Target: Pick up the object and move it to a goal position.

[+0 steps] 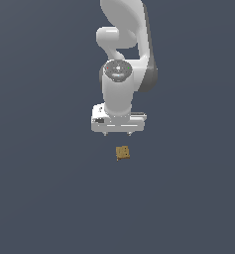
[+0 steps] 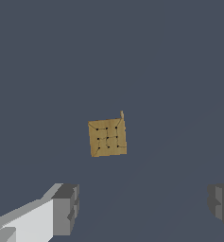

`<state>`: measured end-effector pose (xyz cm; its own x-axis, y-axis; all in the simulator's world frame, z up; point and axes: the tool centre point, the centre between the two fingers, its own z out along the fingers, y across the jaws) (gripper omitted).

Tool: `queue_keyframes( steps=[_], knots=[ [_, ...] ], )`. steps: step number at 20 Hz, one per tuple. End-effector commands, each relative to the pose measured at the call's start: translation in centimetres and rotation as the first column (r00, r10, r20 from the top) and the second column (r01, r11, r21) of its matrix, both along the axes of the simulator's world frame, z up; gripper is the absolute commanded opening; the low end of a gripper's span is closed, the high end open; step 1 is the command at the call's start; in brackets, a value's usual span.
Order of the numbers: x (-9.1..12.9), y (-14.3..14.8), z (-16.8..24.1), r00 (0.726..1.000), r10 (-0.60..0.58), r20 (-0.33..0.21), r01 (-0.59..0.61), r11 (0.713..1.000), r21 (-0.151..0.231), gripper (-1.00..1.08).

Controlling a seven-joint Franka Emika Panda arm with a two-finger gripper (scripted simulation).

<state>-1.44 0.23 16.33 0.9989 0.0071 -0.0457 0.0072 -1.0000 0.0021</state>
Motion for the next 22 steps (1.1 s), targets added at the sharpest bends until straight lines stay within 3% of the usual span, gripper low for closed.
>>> queue_keyframes(
  steps=[1,11,22],
  knots=[
    [0.0,0.0,0.0,1.0,0.0,0.0,0.0,1.0,0.0,1.0],
    [-0.6,-1.9,-0.3,1.0,-0.003,-0.024,0.002,0.999,-0.038,1.0],
    [0.2,-0.9,-2.4,1.0,0.021,-0.009,-0.022,0.999,-0.029,1.0]
  ],
)
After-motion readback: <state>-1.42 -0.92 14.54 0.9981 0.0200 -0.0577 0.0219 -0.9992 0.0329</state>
